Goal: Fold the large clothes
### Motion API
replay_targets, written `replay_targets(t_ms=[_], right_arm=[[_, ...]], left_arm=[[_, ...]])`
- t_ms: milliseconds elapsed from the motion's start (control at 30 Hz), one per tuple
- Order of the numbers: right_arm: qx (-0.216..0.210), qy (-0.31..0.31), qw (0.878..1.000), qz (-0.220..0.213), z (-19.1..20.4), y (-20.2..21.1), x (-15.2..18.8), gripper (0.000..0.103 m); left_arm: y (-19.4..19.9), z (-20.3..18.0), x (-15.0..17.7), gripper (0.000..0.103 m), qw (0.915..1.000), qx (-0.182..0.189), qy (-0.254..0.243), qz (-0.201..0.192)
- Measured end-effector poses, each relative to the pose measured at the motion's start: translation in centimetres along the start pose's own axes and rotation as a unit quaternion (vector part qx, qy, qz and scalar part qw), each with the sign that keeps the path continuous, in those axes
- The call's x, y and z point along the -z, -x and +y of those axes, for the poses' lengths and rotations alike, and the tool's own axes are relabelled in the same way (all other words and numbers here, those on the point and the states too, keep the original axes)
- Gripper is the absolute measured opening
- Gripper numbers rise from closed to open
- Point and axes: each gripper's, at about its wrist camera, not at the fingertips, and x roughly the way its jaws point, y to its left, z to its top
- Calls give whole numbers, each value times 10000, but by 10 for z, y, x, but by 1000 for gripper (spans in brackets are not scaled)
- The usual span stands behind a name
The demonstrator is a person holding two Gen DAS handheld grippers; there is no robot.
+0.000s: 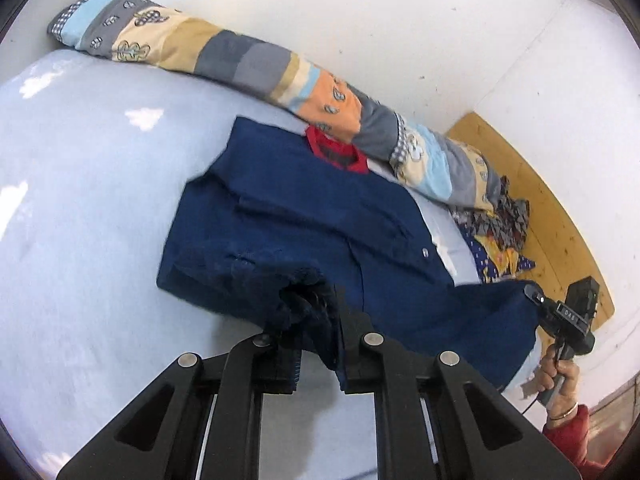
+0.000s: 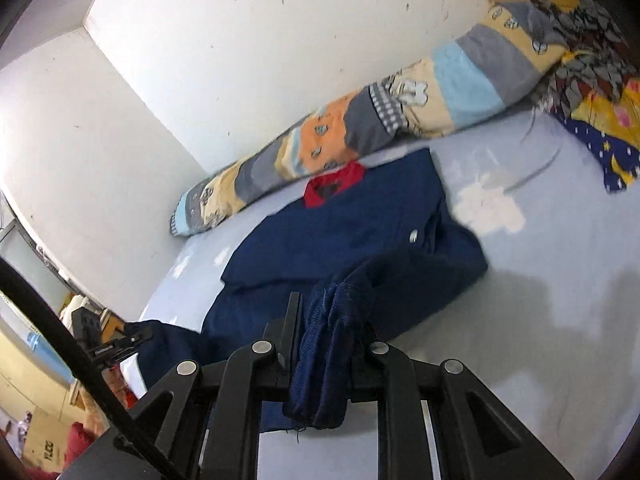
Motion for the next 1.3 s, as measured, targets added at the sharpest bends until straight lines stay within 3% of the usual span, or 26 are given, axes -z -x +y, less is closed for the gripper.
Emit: replay_targets(t_ms=[333,567,867,1033,1133,1167,1233,1300], right_arm=[[257,312,9992,-33,3,-26,-72,17],[521,502,9974,-39,-3,-67,-122,17],[985,386,9944,55,-43,-169,-195,17],[1340,-39,9905,308,-92,-244,-225,17],[1460,-726,9846,634,-138,-289,-228,17],[1413,-981,9821,772,-150,-300,-226,24],[1241,-1468,9780,807,-174,-315,-223,36],[987,-1717,9780,651,-185,-317,-225,58]], left_arm=[[-25,-12,-85,13,9988,-285,-397,-8],[-72,-19,-143,13,9968,-492,-619,110],[-184,4,-235,13,9965,-635,-352,407],[-259,48,-273,13,9933,-957,69,642],[-304,81,-281,19,9894,-1051,500,872],[-315,90,-280,31,9869,-1137,650,943],[-328,103,-279,32,9860,-1151,859,842],[-335,111,-280,34,9857,-1052,1006,855]])
